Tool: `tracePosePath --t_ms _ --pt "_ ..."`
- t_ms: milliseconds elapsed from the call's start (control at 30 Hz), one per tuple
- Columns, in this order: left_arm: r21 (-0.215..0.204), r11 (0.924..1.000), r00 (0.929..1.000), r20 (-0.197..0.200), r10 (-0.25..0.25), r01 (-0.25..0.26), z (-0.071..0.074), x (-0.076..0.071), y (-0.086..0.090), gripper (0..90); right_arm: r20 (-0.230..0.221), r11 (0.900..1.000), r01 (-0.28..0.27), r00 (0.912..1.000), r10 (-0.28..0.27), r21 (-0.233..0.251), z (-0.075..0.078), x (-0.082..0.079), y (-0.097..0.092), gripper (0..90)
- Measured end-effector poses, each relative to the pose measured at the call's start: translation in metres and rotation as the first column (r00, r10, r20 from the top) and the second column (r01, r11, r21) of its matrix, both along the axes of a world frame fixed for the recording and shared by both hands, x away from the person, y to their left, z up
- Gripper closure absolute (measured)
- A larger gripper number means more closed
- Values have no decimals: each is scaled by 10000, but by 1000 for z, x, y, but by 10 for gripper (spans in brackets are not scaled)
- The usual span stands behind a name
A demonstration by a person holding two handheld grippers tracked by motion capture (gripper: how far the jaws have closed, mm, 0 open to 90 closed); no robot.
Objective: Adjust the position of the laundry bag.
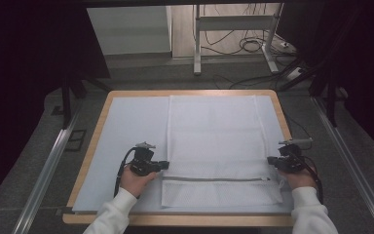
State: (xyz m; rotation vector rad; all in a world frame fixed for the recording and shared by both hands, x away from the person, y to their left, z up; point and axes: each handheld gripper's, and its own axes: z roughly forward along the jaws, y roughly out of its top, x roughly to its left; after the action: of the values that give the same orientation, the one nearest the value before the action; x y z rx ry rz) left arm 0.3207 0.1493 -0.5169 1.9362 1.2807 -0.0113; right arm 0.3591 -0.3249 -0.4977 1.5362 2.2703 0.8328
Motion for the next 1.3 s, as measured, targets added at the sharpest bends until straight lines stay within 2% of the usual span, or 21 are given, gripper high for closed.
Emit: tracePosePath --t_ms 267,933,1300 --pt "5 10000 9999 82 78 -78 3 -5 13 897 -70 9995 -189 9998 190 265 -1 -1 8 878" --pt "-45 9989 9990 -33 457 -457 2 -11 43 896 84 9973 -721 9974 720 124 -2 -4 37 878" --pt "-61 9981 9981 -98 606 -606 -1 -12 52 896 37 9958 -887 9961 886 247 -4 -4 42 878"
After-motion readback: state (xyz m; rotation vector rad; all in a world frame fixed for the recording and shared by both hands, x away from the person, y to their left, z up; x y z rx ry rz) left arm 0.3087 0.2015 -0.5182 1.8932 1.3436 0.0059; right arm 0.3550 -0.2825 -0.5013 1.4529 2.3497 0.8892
